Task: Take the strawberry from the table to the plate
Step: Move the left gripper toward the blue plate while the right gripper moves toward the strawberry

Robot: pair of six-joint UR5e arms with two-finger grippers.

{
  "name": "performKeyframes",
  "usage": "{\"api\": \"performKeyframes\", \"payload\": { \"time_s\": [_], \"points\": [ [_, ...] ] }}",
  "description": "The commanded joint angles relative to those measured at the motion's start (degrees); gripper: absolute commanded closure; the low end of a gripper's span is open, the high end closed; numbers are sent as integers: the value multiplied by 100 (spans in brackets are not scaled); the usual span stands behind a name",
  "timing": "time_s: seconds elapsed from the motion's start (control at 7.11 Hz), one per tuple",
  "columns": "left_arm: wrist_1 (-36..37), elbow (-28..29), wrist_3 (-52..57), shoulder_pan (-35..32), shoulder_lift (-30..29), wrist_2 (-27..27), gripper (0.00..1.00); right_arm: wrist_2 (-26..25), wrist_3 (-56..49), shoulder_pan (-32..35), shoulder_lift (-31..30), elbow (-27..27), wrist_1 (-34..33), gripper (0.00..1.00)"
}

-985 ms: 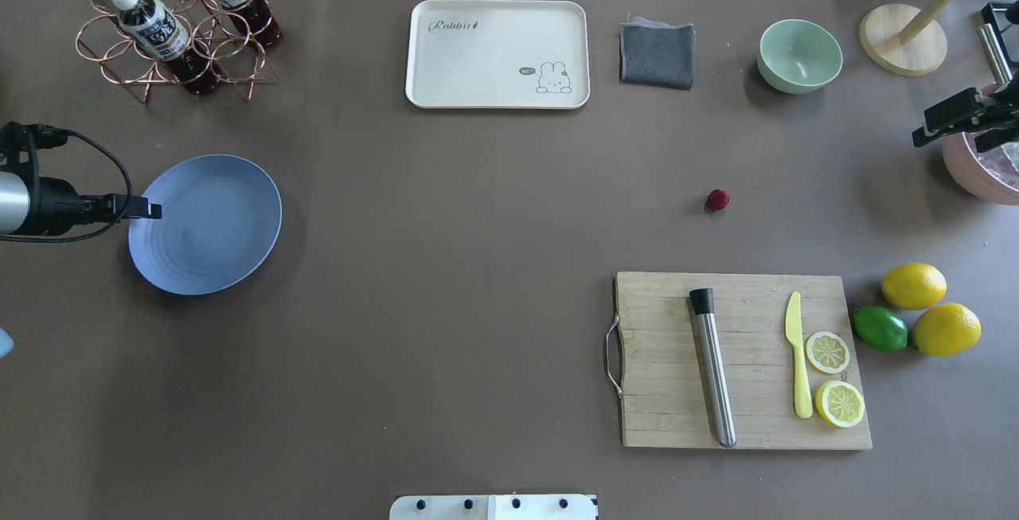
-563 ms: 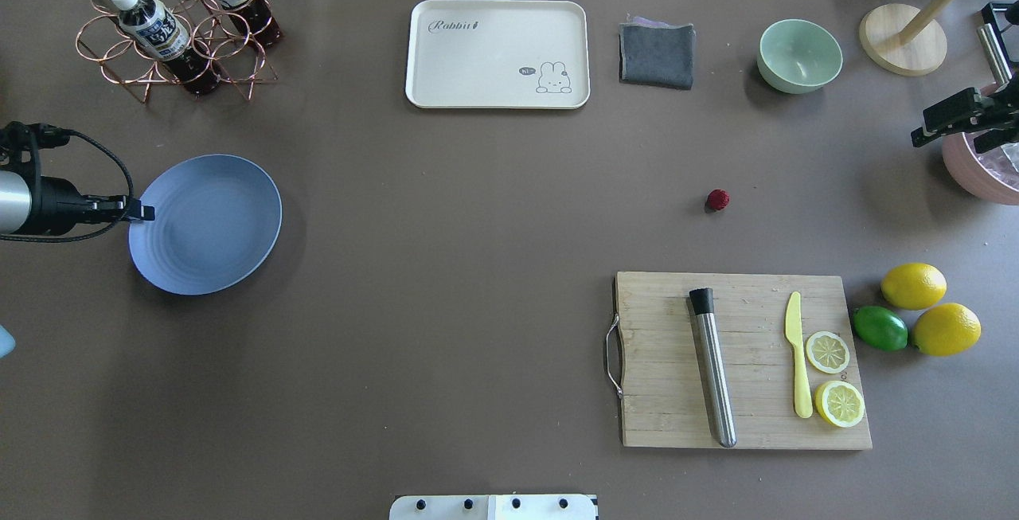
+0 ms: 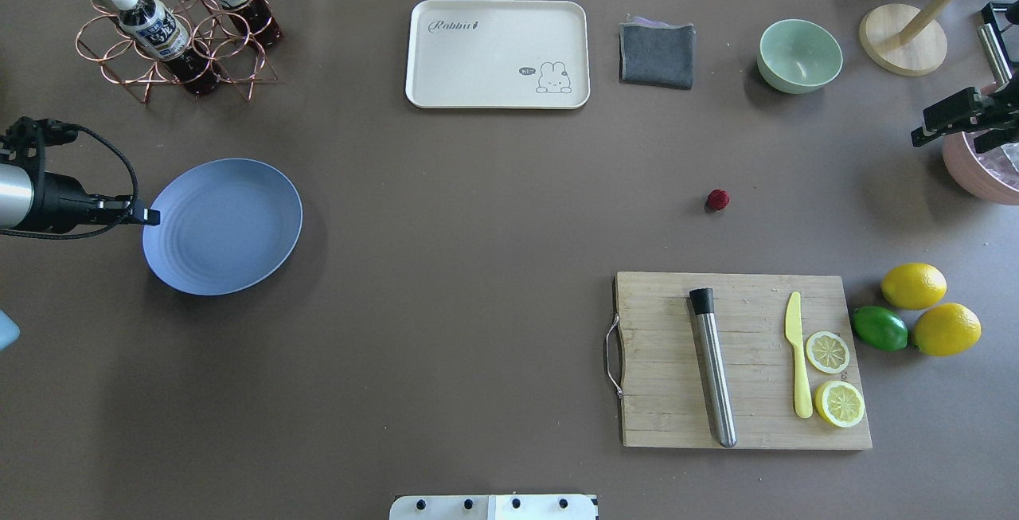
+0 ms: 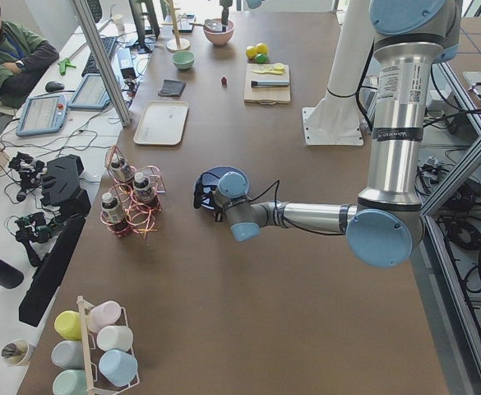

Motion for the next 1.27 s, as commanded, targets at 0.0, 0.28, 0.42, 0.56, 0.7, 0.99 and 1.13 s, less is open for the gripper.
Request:
{"api": "performKeyframes", "payload": {
  "time_s": [0.0, 0.28, 0.42, 0.56, 0.7, 0.99, 1.13],
  "points": [
    [517, -354, -29, -519, -283, -857, 100, 2, 7, 0, -14, 31, 0, 0],
    [1616, -1424, -833, -356, -538, -424, 100, -7, 7, -70, 56, 58, 96, 0],
    [1742, -1638, -1238, 185, -627, 76, 100, -146, 33, -244, 134, 6, 349, 0],
    [2030, -1692, -1564, 687, -958, 733, 100, -295, 468, -446, 266, 5, 386, 0],
    [2590, -1849, -1758, 1127, -1327, 1262, 100, -419, 673, -640, 424, 5, 387, 0],
    [3347, -1983, -2294, 2067, -1942, 2335, 100, -760, 1382, -1157, 731, -12, 387, 0],
    [3847, -1965, -2462, 2533, -2372, 2896, 100, -1093, 1735, -1517, 950, -73, 378, 0]
  ]
}}
